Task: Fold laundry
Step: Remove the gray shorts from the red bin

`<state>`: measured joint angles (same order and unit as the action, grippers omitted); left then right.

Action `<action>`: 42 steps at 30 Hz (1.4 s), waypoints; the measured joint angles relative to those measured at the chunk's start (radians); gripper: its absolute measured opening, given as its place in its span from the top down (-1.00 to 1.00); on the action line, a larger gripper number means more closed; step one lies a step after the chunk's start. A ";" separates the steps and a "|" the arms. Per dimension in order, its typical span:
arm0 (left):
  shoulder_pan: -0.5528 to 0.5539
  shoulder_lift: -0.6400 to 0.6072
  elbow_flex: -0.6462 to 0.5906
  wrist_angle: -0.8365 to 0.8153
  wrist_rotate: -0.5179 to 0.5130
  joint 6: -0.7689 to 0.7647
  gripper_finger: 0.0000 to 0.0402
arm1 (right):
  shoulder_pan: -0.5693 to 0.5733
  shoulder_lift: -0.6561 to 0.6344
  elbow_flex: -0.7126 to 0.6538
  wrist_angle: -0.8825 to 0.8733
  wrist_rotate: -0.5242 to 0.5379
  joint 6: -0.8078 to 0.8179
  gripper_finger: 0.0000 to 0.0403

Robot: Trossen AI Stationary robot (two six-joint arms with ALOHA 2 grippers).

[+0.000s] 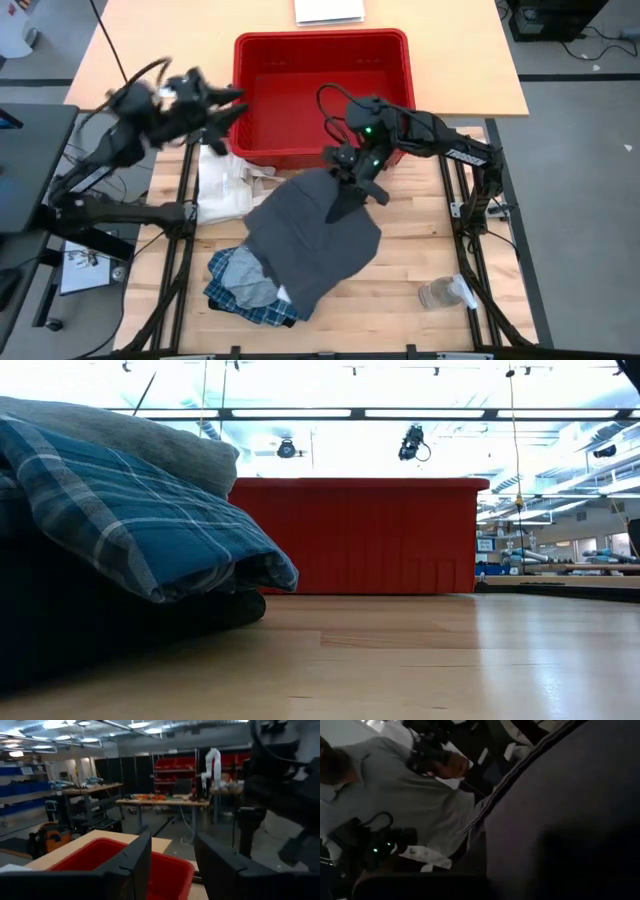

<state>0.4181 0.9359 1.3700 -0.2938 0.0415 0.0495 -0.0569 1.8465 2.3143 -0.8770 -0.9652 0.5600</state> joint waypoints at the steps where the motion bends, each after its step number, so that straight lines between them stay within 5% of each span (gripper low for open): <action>1: -0.032 -0.044 -0.038 -0.001 -0.035 -0.007 0.24 | 0.007 0.000 -0.005 0.025 0.009 0.023 0.82; 11: -0.272 -0.307 -0.232 -0.158 -0.357 -0.096 0.24 | 0.039 0.109 -0.102 0.413 -0.010 0.246 0.82; 24: -0.304 -0.326 -0.195 -0.212 -0.382 -0.157 0.24 | 0.087 0.387 -0.100 1.040 -0.060 0.545 0.82; 30: -0.304 -0.331 -0.192 -0.220 -0.358 -0.182 0.24 | 0.075 0.532 -0.101 0.943 -0.054 0.547 0.81; 42: -0.304 -0.350 -0.192 -0.222 -0.272 -0.245 0.24 | 0.010 0.560 -0.100 0.267 0.004 0.262 0.75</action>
<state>0.1139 0.5862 1.1782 -0.5155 -0.2302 -0.1955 -0.0471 2.4069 2.2141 -0.6104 -0.9612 0.8215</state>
